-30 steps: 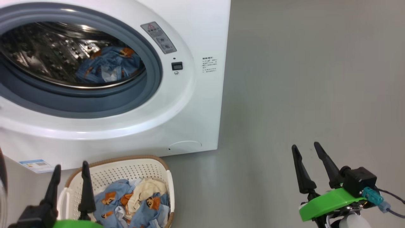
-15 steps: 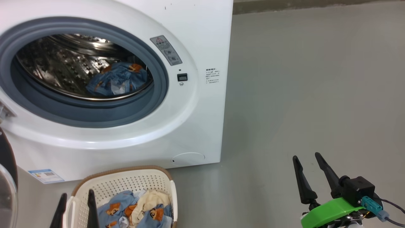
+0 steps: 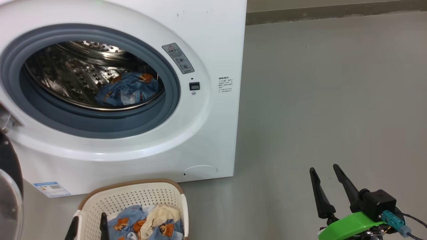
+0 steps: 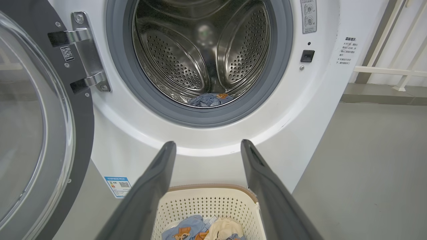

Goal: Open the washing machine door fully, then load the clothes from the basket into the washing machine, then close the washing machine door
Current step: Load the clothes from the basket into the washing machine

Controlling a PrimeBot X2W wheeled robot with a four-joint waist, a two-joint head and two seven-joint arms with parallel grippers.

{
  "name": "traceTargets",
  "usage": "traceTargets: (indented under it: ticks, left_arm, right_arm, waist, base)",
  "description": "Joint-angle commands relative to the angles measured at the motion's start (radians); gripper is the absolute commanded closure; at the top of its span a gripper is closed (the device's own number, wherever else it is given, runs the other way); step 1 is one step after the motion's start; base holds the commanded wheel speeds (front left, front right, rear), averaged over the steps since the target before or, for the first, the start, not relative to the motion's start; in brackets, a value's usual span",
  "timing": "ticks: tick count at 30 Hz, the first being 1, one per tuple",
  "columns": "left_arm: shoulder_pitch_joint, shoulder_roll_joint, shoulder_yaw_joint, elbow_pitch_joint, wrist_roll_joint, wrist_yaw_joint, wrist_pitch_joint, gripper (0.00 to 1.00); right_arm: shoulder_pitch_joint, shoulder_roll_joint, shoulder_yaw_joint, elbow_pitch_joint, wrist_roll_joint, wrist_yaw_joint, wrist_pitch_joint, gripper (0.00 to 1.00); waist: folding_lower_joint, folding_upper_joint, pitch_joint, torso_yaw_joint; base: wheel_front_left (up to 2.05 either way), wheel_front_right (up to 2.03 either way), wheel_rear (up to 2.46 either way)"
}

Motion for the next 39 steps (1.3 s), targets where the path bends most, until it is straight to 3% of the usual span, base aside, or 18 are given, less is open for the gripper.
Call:
traceTargets:
  ticks: [1,22,39]
  left_arm:
    - [-0.008,0.009,0.029,-0.018,-0.006,0.01,-0.005,0.0]
    - [-0.068,0.009,0.009,0.057,-0.022,-0.012,-0.005,0.0]
    - [-0.252,0.009,0.003,0.203,-0.043,-0.047,-0.005,0.0]
  right_arm:
    - [-0.008,-0.001,0.024,-0.026,-0.009,0.002,-0.005,0.0]
    - [-0.023,-0.001,0.017,-0.034,0.01,0.002,-0.005,0.0]
    - [-0.099,-0.001,0.024,-0.056,0.01,0.002,-0.005,0.0]
  waist:
    - [0.0,0.0,-0.001,0.001]
    - [0.0,0.0,0.08,0.011]
    - [0.0,0.0,0.325,0.004]
  base:
    - [0.0,0.0,0.0]
    - [0.0,0.0,0.0]
    - [0.0,0.0,0.0]
